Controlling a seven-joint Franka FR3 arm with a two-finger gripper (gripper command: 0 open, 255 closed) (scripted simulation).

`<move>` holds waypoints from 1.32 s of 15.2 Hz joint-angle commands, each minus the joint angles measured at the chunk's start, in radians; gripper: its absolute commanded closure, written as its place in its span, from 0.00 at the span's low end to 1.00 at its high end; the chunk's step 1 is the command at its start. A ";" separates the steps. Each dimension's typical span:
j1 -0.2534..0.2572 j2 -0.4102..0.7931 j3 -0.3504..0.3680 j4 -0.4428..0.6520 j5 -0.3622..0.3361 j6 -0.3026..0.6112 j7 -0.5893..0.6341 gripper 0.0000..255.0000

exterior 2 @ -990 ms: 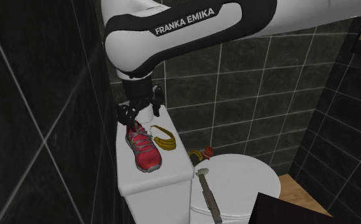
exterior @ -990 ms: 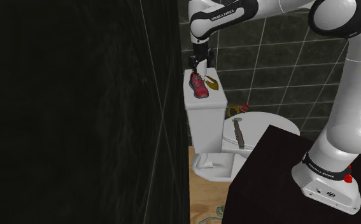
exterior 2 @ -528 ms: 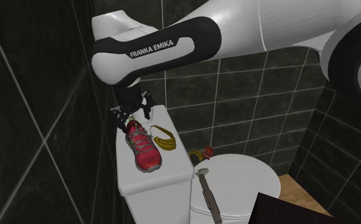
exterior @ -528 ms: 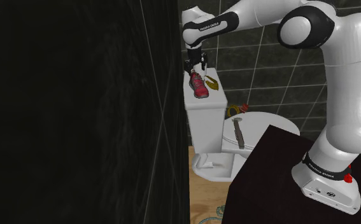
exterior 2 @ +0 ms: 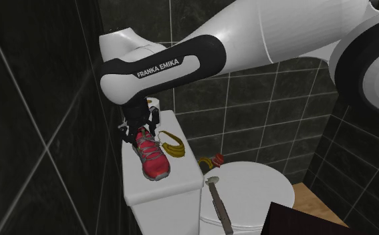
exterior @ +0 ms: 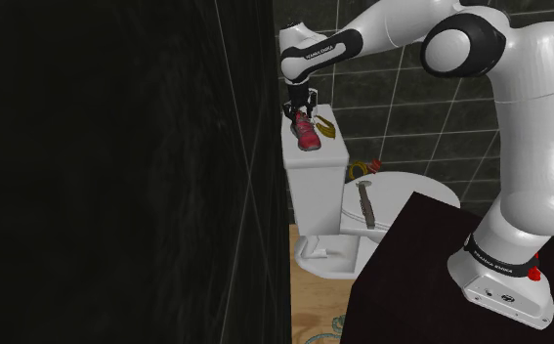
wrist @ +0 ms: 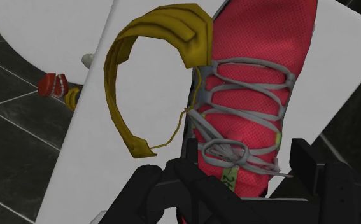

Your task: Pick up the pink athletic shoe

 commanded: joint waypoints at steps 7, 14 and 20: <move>0.000 0.002 0.000 0.000 0.000 0.002 0.000 1.00; 0.001 -0.011 0.001 0.047 0.003 -0.058 -0.008 1.00; 0.003 -0.017 0.001 0.118 0.006 -0.135 -0.018 1.00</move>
